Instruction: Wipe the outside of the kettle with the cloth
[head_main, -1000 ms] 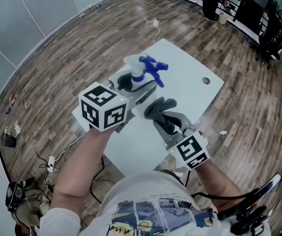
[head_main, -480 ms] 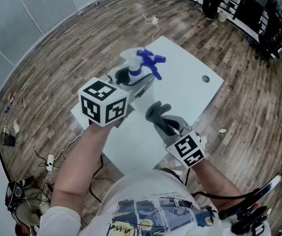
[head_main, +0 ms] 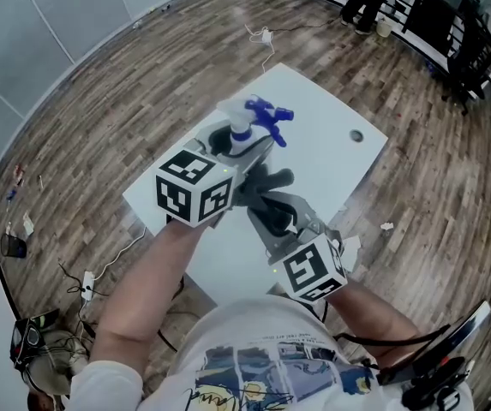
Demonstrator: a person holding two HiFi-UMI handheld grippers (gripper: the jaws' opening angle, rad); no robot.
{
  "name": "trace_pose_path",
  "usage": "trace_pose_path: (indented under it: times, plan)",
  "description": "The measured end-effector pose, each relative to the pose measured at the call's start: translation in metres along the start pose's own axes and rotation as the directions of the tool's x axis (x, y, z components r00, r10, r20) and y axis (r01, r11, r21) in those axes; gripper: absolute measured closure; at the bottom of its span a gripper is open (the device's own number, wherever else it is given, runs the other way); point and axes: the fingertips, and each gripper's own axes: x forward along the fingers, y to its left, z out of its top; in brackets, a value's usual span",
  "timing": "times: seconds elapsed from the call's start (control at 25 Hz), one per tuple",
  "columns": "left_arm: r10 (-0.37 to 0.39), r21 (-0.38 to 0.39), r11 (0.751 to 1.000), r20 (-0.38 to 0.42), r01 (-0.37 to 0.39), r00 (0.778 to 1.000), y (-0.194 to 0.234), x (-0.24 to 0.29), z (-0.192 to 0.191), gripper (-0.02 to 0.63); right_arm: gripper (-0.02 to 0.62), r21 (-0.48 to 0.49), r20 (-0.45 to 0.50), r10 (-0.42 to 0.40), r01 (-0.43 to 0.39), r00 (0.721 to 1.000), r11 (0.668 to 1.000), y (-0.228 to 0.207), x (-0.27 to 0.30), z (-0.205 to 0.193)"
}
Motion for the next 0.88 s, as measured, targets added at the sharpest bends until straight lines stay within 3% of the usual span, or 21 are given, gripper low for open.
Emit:
trace_pose_path:
  times: [0.56,0.72,0.88]
  plan:
    - [0.003,0.006,1.0,0.068,-0.003,0.998,-0.009,-0.025,0.016,0.4,0.52,0.117,-0.216,0.118,-0.094,0.969,0.989,0.026,0.025,-0.119]
    - [0.003,0.024,1.0,0.073,-0.005,0.997,-0.012,-0.028,0.015,0.4,0.52,0.157,-0.252,0.117,-0.079,0.961,0.984,0.015,0.021,-0.155]
    - [-0.026,0.012,1.0,0.052,0.026,0.998,-0.009,-0.032,0.017,0.4,0.52,0.202,-0.255,0.07,-0.018,0.964,0.979,-0.019,0.013,-0.152]
